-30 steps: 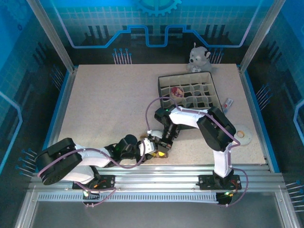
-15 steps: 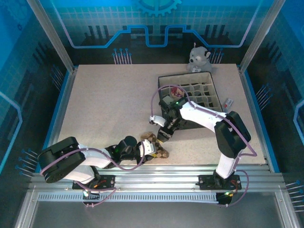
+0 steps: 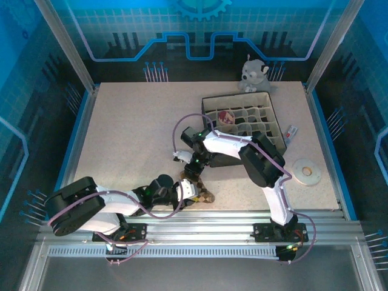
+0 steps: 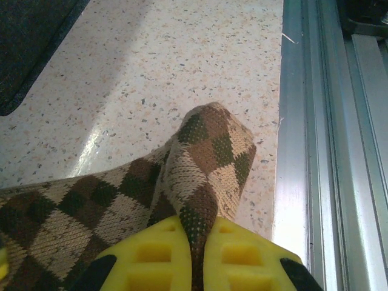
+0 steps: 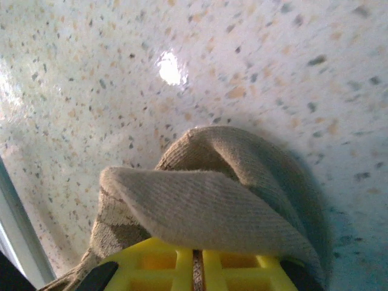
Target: Roll the socks
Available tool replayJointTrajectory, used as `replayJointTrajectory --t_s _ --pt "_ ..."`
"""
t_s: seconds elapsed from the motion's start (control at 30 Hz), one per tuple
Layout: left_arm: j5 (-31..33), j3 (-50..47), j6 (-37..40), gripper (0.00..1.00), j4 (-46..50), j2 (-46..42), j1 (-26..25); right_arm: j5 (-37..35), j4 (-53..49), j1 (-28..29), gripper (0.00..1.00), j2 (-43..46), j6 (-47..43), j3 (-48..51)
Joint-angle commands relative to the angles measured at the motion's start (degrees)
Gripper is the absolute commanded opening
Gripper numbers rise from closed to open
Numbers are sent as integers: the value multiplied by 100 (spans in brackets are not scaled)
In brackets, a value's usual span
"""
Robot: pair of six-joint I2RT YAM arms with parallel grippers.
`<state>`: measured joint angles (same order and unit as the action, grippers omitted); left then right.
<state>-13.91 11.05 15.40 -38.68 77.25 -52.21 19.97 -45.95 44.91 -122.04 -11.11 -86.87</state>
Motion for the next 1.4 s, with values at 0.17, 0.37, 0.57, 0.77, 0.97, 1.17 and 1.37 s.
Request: replayJointTrajectory --t_s 0.17,0.37,0.57,0.77,0.97,1.17,1.37 --pt "32 -62 -522 0 1038 -565 -53 -822 210 -377 10 -373 482 225" --pt "590 142 -1268 0 1559 -957 9 -1136 240 -517 9 -380 555 275" --pt "-434 634 -1852 0 2005 -262 746 -940 727 -544 11 174 520 643" --pt "-993 1050 -2214 0 2106 517 1069 -886 993 -527 15 896 484 811" --pt "-1196 1432 -2365 0 2447 968 1183 -743 1351 -530 23 1839 459 1138" --pt "-1287 1549 -2514 0 2541 1236 1344 -480 1662 -531 27 2779 432 1641" --pt "-1266 1543 -2912 0 2591 1459 1574 -1056 2397 -503 27 4121 202 2917"
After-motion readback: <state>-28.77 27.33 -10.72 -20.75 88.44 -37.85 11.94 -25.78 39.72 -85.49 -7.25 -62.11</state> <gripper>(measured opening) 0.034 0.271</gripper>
